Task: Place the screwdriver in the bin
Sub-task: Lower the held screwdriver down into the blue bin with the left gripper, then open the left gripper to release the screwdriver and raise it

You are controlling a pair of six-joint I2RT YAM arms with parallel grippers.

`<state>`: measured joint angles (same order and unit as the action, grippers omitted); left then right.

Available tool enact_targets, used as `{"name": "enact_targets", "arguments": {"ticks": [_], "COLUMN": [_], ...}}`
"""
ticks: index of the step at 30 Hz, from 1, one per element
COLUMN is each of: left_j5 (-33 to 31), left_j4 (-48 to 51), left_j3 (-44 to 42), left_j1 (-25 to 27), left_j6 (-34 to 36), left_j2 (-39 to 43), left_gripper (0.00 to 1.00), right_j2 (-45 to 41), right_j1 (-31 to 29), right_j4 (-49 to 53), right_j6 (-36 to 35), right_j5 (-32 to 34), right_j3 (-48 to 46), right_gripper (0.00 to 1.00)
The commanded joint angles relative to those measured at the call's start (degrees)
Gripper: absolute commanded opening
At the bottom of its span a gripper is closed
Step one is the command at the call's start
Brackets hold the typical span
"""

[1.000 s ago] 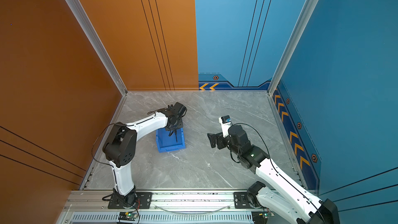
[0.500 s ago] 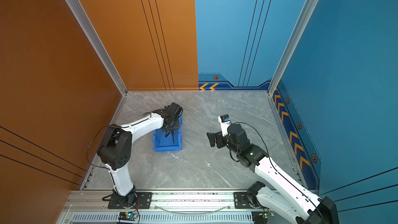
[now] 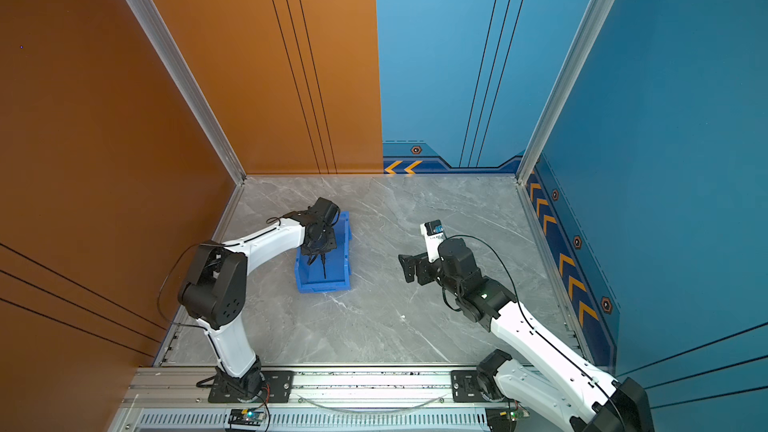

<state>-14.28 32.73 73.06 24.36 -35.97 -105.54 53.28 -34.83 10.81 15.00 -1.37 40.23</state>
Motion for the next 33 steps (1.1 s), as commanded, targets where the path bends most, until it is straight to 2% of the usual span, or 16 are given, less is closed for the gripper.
{"name": "enact_targets", "arguments": {"ticks": [1,9,14,22,25,33], "left_j5": [0.2,0.2,0.3,0.5,0.4,-1.1], "left_j4": [-2.8,-4.1,-4.1,-3.5,-2.3,1.3], "left_j3": [-1.4,-0.2,-0.1,0.3,1.3,3.3], "left_j1": [0.7,1.1,1.2,1.3,1.5,2.5], "left_j6": [2.8,4.0,4.4,4.9,5.4,5.6], "left_j2": [-1.7,-5.7,-6.3,-5.3,-4.6,-0.3], "left_gripper": [0.00,0.03,0.10,0.31,0.36,0.40], "right_j2": [0.4,0.0,0.1,-1.6,-2.5,-6.2], "right_j1": [0.2,-0.1,-0.2,-0.2,-0.1,0.1], "right_j4": [-1.4,-0.8,-0.7,-0.3,-0.3,1.7], "right_j6": [0.5,0.8,0.9,0.8,0.7,-0.1], "right_j5": [0.1,1.2,1.6,2.7,2.9,3.4], "right_j3": [1.4,1.4,1.7,1.2,0.9,0.5], "right_gripper": [1.00,1.00,1.00,1.00,1.00,1.00]}}
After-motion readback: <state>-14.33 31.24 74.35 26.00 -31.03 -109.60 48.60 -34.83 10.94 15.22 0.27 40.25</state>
